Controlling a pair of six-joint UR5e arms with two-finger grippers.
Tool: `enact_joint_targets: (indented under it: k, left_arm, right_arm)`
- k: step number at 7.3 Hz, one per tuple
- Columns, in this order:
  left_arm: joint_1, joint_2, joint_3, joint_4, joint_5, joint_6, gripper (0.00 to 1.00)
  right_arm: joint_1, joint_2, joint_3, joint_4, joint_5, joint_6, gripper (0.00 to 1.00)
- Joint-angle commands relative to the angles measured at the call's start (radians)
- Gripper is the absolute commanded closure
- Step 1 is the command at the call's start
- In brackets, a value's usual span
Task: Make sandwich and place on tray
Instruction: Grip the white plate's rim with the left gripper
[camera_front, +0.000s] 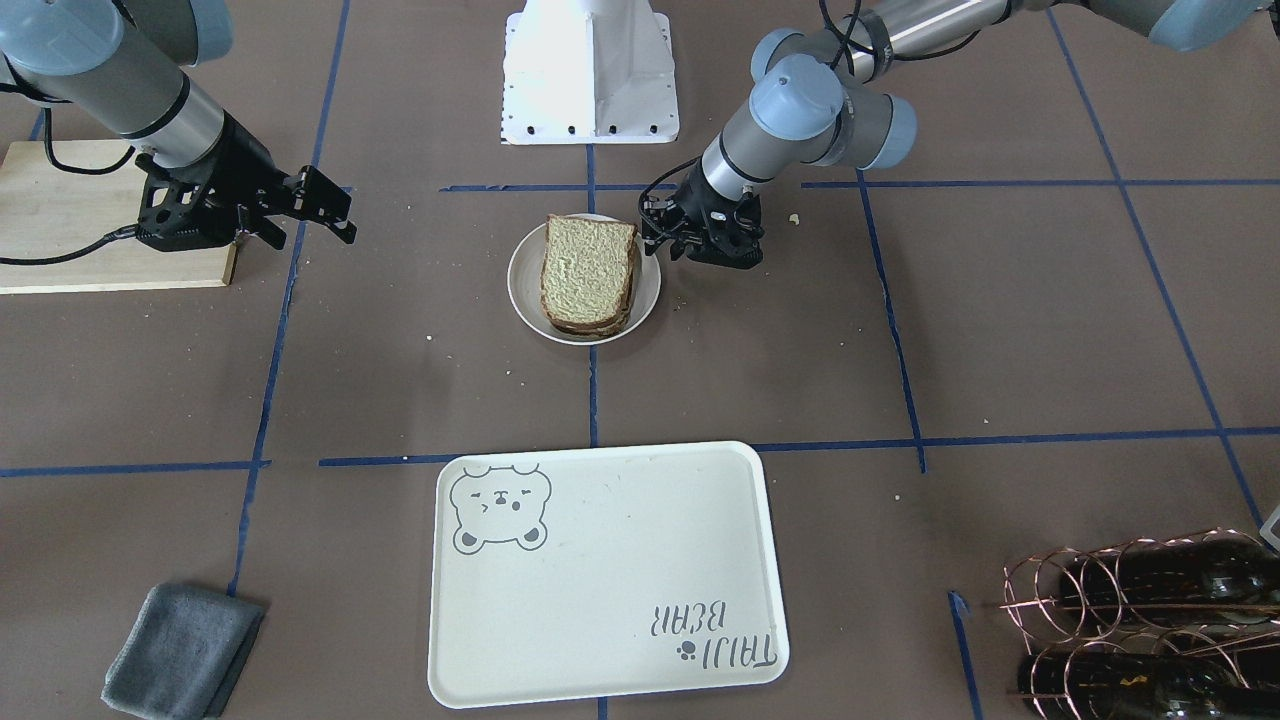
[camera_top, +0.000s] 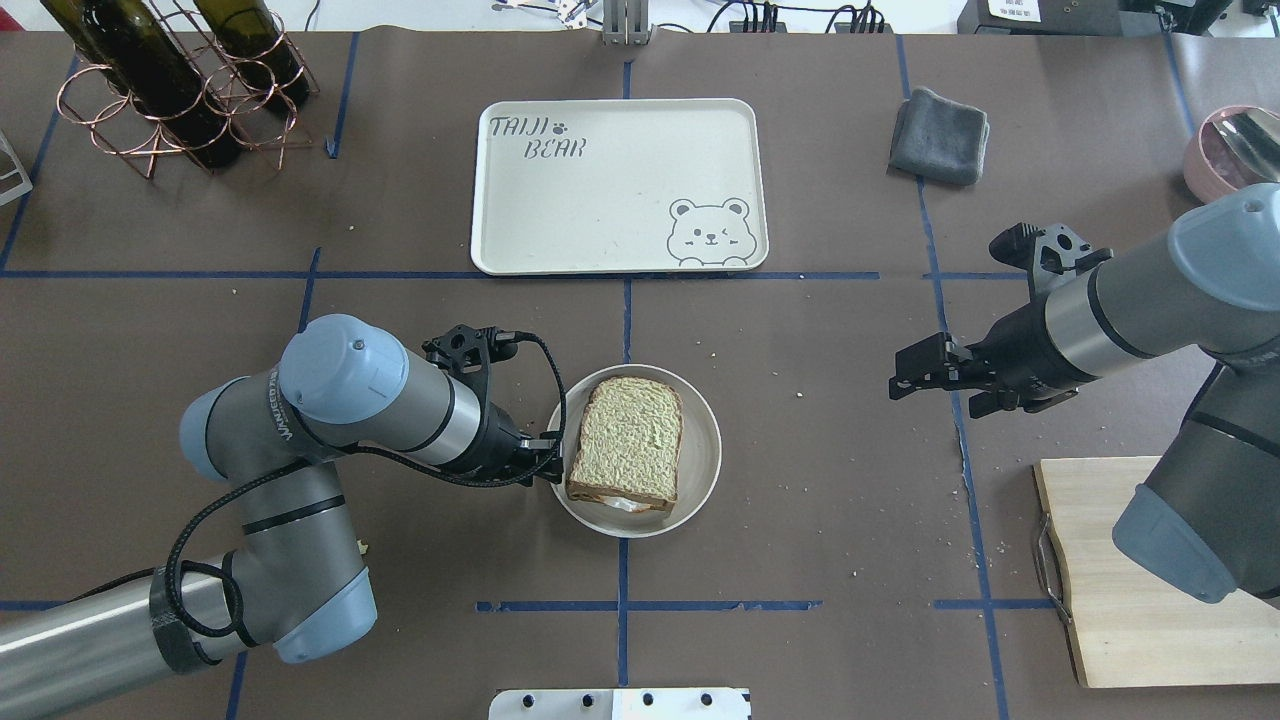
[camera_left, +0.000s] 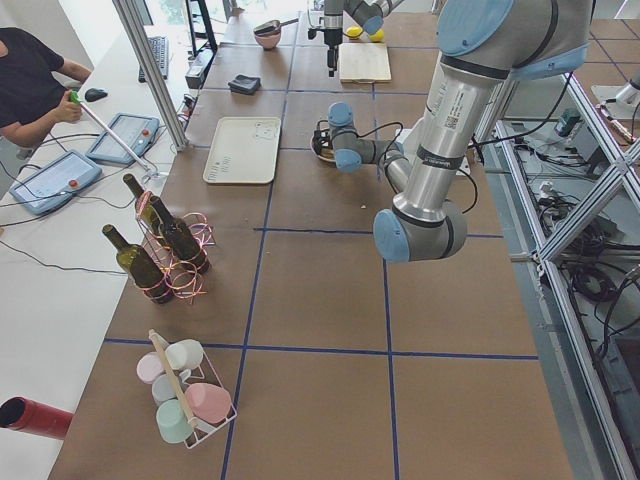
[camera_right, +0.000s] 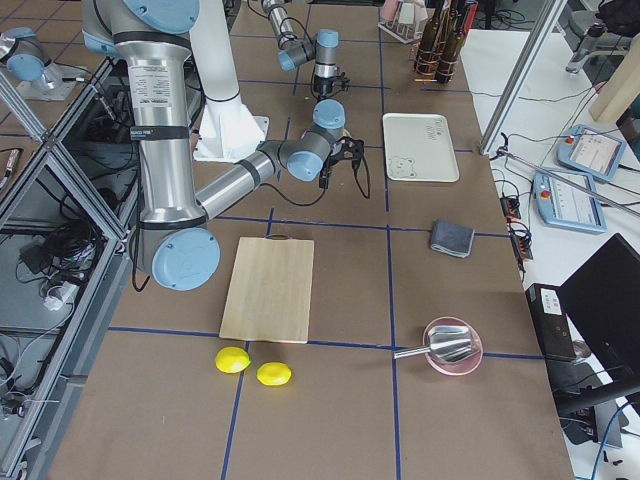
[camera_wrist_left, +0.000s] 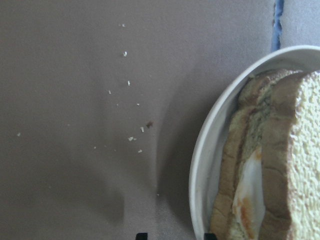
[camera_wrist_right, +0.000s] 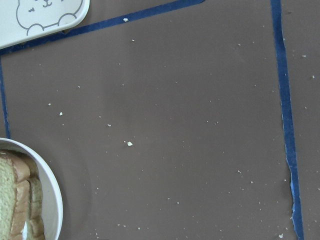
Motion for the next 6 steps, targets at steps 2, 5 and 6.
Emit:
enact_joint_targets:
  k: [2,5,6]
  left_arm:
    - [-0.001,-0.033,0.034,-0.004,0.020,0.001,0.59]
    - [-0.004,-0.055,0.076,-0.005,0.040,0.002,0.70]
    - [-0.004,-0.055,0.083,-0.005,0.040,0.002,0.74]
  right_arm:
    - [0.000,-0.008,-0.001,0.000,-0.004,-0.001,0.00]
    - [-0.002,-0.008,-0.002,0.000,-0.006,-0.001,0.00]
    - [-0.002,-0.008,-0.002,0.000,-0.006,-0.001,0.00]
